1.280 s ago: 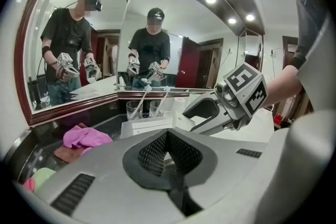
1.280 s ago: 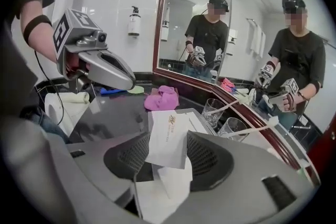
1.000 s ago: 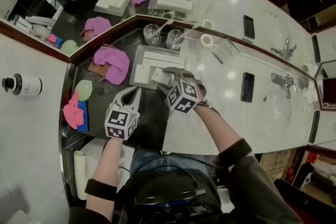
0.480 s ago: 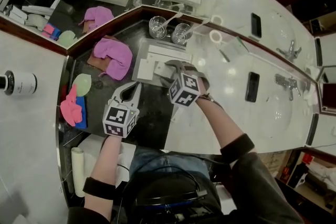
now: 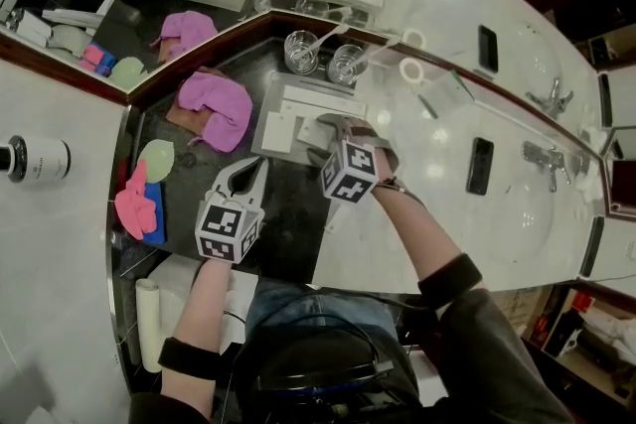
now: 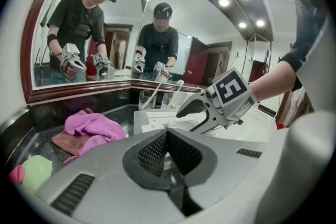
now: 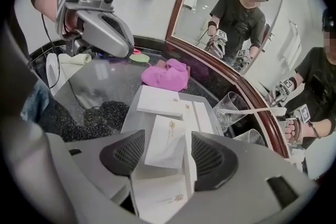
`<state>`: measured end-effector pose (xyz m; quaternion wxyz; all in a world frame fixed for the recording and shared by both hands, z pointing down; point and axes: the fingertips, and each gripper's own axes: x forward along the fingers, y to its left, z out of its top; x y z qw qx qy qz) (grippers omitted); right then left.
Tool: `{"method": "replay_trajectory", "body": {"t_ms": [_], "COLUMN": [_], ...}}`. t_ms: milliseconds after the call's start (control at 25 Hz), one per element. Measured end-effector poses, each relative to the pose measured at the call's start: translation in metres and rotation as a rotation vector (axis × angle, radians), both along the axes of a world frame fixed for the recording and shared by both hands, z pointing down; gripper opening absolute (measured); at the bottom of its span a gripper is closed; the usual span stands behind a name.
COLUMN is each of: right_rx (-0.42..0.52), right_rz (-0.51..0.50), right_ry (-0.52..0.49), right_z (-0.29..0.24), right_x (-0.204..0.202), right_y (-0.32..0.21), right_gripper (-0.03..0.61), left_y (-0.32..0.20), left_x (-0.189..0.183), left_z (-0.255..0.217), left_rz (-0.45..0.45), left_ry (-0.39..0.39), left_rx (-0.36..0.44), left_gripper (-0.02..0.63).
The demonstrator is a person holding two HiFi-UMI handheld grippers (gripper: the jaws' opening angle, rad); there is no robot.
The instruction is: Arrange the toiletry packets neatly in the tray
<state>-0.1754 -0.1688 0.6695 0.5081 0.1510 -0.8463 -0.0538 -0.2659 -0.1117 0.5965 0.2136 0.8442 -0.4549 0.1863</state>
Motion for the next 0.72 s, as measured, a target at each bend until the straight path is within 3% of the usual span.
{"method": "replay_trajectory", "body": {"t_ms": [440, 720], "right_rx": [0.015, 0.01], "right_rz": [0.07, 0.209], "right_ry": [-0.127, -0.314], "right_z": [-0.035, -0.101], "right_x": [-0.003, 0.015], "right_y": [-0.001, 0.009], "right_gripper": [0.293, 0.116], "left_y": [0.001, 0.008], "left_x": [0.008, 0.022], "left_z": [-0.011, -0.049], "left_rz": [0.01, 0.004], "left_ry": [-0.011, -0.03], "left_rx": [0.01, 0.052], "left_gripper": [0.0, 0.0]}}
